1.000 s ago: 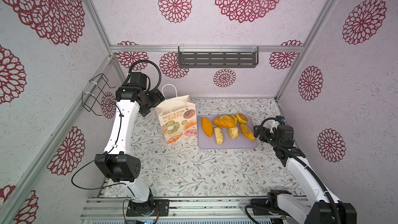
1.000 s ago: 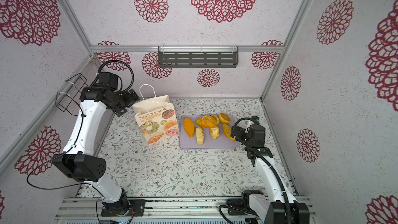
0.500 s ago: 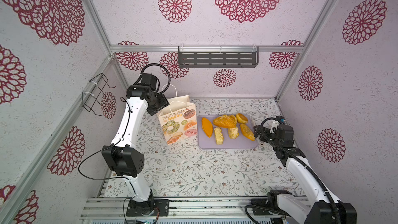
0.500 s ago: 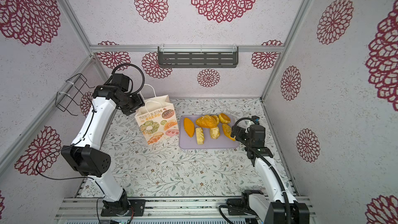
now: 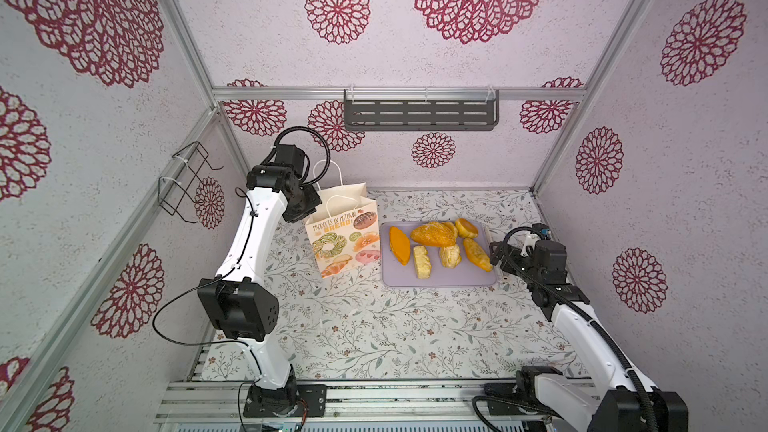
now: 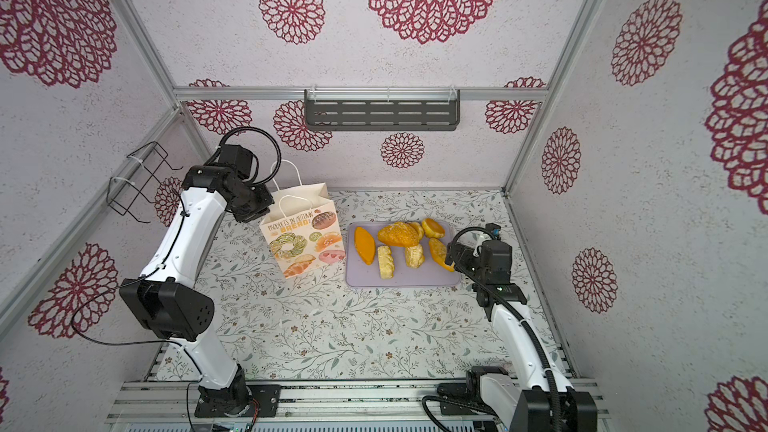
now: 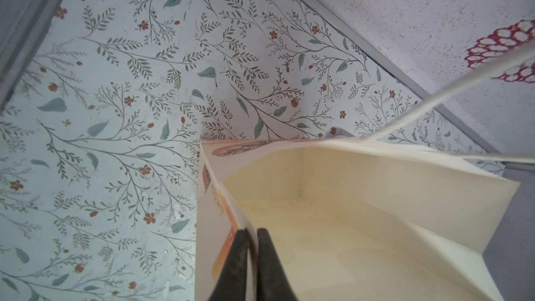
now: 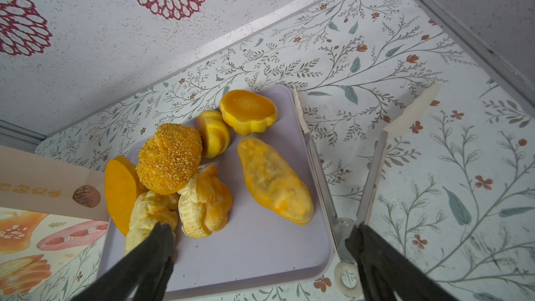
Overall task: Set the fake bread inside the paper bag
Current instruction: 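Hold the bag open with the left gripper while the right gripper lowers toward the tongs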
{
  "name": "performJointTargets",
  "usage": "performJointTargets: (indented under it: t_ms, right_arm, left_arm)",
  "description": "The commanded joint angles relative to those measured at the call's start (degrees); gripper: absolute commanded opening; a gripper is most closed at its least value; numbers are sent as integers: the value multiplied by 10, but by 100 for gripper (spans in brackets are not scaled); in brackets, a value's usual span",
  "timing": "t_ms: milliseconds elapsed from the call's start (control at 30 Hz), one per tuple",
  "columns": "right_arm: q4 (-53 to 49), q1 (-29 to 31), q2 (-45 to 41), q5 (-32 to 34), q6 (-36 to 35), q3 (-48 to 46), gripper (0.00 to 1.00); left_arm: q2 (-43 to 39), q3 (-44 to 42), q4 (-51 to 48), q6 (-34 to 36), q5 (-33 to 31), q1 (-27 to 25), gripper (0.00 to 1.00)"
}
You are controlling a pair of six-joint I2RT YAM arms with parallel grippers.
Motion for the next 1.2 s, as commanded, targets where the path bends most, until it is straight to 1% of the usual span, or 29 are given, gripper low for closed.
performJointTargets:
  t_ms: [0, 67, 167, 367, 433, 567, 767, 900, 967, 1000, 1167]
  right_arm:
    - [2, 3, -8, 10, -4, -1, 99]
    - [-1, 3, -10, 10, -2, 1, 99]
    - [-11, 3, -10, 11, 0, 7, 99]
    - [-55, 2, -12, 26, 5, 38, 99]
    - [-74, 3, -14, 36, 5, 51, 99]
    - [-107, 3, -23, 60, 6, 68, 99]
    - [-142, 2, -33, 78, 18, 90, 99]
    - [-162, 2, -30, 88, 20, 110, 99]
    - [-174, 2, -24, 107, 28, 118, 99]
    - [-182, 2, -22, 115, 33, 123, 99]
    - [-199, -3, -12, 140, 19, 135, 99]
  left_arm:
    - [4, 0, 5, 22, -11, 0, 3]
    - [7, 4, 9, 37, -6, 0, 0]
    - [14, 12, 15, 65, 4, 0, 0]
    - [34, 46, 12, 124, 2, 5, 0]
    - [35, 48, 17, 136, 13, 11, 0]
    - [32, 42, 42, 154, 56, 32, 0]
    - [43, 45, 65, 186, 98, 51, 0]
    - [68, 73, 56, 195, 116, 56, 0]
    - [80, 92, 41, 193, 135, 61, 0]
    - [104, 97, 38, 190, 144, 63, 0]
    - [112, 92, 45, 180, 170, 71, 0]
